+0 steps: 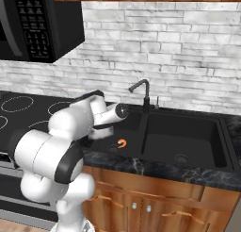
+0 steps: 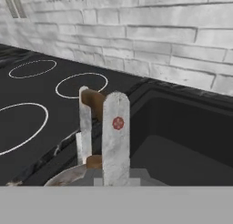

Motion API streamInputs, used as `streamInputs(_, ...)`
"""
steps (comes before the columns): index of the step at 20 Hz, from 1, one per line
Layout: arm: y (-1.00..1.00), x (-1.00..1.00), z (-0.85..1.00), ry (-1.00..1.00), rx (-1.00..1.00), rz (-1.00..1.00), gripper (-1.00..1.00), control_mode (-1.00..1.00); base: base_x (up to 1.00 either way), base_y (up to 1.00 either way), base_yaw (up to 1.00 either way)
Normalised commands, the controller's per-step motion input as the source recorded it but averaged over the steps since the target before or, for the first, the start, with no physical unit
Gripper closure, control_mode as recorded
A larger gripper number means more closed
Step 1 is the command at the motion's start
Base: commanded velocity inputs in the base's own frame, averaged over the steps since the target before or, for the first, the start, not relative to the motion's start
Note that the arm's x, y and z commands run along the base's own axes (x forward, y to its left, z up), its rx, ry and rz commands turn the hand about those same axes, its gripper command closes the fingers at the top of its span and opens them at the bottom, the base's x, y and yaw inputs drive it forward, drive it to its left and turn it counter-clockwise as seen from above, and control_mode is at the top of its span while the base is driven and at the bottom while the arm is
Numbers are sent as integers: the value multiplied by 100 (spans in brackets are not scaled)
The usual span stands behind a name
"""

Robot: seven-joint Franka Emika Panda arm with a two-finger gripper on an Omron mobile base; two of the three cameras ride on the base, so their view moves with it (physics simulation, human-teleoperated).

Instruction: Open the cabinet, pick the kettle from the cabinet, and place it in the sink.

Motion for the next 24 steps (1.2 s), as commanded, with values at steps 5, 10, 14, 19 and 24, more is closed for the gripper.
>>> streamInputs(5,2,20,-23,0,-1,0,100,-100,0,0,0)
streamInputs(10,2,14,-26,1,0,1,100,-100,0,0,0)
streamInputs(14,6,15,-25,2,0,2,100,-100,0,0,0)
streamInputs(19,9,20,-22,5,0,0,100,-100,0,0,0)
streamInputs(24,5,25,-17,6,0,0,100,-100,0,0,0)
